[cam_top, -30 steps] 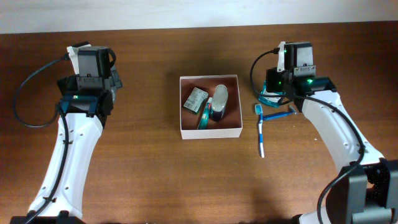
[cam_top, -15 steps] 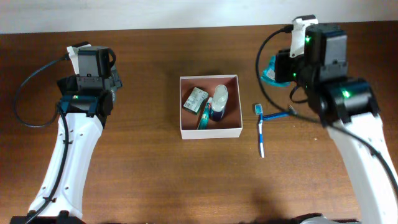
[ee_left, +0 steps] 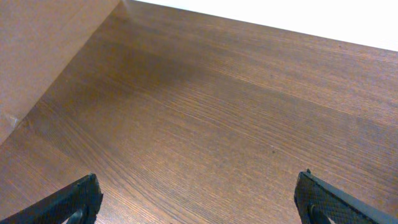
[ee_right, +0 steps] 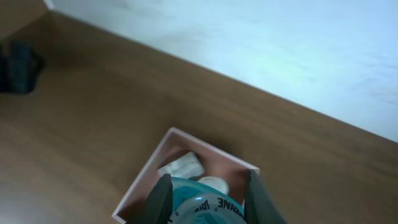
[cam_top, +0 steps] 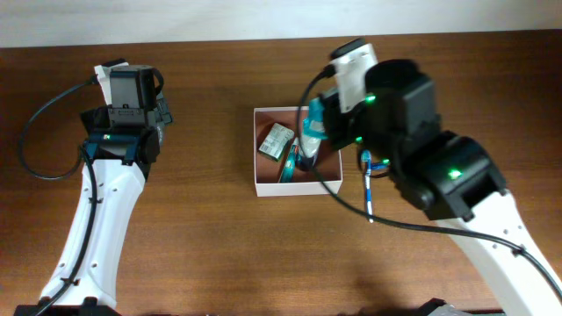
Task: Pack container
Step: 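Lift the mouthwash bottle with the right gripper and lower it into the box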
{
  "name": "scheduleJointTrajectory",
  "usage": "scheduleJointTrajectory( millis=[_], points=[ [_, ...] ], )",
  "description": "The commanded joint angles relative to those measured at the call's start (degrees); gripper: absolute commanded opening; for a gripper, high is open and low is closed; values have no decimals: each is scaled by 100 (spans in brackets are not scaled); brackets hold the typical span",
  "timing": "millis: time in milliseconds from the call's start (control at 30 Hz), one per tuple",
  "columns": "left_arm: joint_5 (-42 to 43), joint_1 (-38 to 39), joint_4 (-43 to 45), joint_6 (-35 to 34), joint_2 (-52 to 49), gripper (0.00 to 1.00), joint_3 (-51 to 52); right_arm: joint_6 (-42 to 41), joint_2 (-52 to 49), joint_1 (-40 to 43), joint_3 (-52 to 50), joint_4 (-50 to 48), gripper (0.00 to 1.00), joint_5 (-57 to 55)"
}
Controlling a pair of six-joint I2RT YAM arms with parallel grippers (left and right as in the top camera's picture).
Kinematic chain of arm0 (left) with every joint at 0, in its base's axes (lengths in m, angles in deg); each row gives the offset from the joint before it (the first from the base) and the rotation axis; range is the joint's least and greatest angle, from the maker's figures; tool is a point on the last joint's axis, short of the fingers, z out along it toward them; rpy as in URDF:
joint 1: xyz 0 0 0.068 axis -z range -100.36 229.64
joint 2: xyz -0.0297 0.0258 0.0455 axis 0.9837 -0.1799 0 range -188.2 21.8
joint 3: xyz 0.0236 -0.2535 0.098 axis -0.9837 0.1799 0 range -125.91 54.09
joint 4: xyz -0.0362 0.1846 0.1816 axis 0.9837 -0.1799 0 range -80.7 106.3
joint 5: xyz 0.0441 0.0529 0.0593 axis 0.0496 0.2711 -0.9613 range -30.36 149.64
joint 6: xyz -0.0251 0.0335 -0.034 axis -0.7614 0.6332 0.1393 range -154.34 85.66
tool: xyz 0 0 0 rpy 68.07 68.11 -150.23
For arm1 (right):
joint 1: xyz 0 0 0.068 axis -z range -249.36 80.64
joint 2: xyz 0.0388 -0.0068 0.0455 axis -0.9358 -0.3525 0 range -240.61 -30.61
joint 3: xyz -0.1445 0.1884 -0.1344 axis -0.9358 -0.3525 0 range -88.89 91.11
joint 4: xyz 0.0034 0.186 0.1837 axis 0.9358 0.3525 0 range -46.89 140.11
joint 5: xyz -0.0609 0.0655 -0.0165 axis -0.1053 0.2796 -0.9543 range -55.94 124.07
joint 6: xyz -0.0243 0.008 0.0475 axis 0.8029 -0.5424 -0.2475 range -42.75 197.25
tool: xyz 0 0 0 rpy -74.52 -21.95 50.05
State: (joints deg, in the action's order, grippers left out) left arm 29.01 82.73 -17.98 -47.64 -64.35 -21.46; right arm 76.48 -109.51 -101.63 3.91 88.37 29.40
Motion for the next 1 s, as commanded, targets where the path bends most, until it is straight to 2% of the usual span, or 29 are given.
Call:
scheduleJointTrajectory(
  millis=[0, 400, 600, 967],
  points=[
    [0, -15, 11, -17, -35, 99, -42, 52, -190, -337, 170, -85, 15, -37],
    [2, -15, 11, -17, -35, 99, -42, -17, -1266, -601, 170, 306, 15, -33],
    [2, -15, 11, -17, -35, 99, -42, -144, -1580, -601, 166, 428, 18, -7],
    [0, -15, 11, -17, -35, 99, -42, -186, -1945, -601, 136, 577, 18, 201]
  ],
)
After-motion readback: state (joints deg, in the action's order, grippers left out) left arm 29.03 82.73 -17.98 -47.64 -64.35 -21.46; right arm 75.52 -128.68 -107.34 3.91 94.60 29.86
